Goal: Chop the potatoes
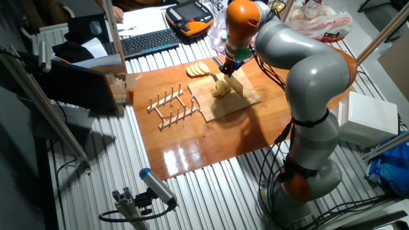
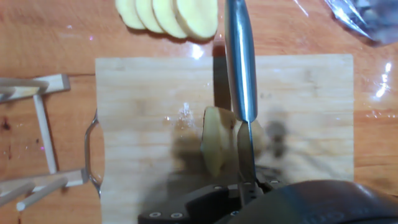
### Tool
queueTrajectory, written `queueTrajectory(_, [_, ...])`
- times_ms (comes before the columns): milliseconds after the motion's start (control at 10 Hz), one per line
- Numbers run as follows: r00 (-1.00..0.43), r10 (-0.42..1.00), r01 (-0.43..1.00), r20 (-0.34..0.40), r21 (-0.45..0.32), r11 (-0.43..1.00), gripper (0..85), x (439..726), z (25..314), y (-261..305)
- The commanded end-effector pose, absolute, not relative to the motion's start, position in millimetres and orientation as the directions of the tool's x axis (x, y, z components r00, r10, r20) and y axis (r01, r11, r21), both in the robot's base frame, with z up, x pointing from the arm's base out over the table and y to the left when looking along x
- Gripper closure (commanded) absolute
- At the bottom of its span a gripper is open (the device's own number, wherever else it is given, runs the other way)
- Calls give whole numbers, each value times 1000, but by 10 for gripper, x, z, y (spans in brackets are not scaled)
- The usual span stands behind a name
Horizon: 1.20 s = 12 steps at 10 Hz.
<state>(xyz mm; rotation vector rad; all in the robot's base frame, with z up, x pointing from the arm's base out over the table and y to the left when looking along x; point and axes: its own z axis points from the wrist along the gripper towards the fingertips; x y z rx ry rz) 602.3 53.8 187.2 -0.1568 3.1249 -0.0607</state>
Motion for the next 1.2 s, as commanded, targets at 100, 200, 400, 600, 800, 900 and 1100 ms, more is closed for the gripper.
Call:
queueTrajectory(100, [-995,-94,-92,-39,-36,995,850,6047,1816,538])
queueTrajectory(200, [-995,-91,-89,-42,-34,995,850,6060,1810,553])
queueTrajectory(400, [-996,-86,-85,-39,-34,996,850,6076,1823,585])
queueTrajectory(600, [-996,-81,-80,-32,-35,996,850,6084,1805,577])
queueTrajectory(800, [-994,-102,-102,-37,-22,995,850,6090,1744,568])
queueTrajectory(900, [-993,-109,-108,-45,-28,994,850,6090,1744,568])
queueTrajectory(1100, [-994,-106,-106,-24,18,994,850,6090,1744,568])
